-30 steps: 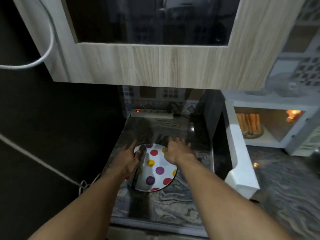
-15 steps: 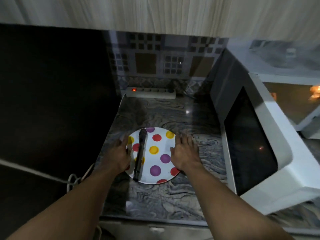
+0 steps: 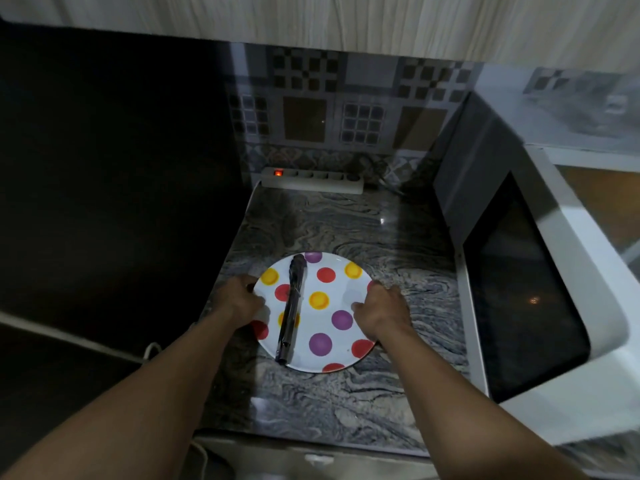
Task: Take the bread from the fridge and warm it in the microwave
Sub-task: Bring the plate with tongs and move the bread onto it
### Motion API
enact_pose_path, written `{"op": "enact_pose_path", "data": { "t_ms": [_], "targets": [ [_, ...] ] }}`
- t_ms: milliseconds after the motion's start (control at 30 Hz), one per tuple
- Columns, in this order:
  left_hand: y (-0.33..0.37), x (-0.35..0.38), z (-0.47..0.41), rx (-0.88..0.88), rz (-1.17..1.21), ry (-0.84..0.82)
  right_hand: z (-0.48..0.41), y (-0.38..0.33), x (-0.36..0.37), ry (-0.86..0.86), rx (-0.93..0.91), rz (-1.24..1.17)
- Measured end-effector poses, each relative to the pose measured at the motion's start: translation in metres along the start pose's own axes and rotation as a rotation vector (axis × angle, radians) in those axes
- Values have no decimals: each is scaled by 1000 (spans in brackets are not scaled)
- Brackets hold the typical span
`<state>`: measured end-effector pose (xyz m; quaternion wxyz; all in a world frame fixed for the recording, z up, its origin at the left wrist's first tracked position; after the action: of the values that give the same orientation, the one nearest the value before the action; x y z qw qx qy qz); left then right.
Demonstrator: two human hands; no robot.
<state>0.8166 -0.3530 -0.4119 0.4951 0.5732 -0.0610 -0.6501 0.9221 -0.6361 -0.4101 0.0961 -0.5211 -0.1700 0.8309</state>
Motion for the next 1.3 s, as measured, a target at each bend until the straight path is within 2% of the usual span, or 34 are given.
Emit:
{"op": "enact_pose_path", "data": {
  "t_ms": [133, 533, 933, 1300],
  "targets": [
    [-11, 4, -3, -69, 238, -62, 1, 2, -2, -28, -11, -135],
    [8, 3, 15, 28, 472, -190, 11, 3, -2, -166, -101, -486],
    [13, -14, 36, 27, 671, -223, 38, -9, -26, -162, -167, -655],
    [28, -15, 67, 44, 684, -232, 69, -6, -57, -131, -200, -652]
  ]
}}
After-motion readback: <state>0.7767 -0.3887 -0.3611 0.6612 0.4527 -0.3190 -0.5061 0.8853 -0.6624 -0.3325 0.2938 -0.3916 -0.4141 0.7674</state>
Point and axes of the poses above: each hand's wrist, its own z-axis away from the middle knuckle, its own x-axis out of the palm, y = z × x, the point moved 10 cm from there along -z, towards the middle knuckle, and after that the axes turned 7 degrees about -y, right-handed, at the moved point
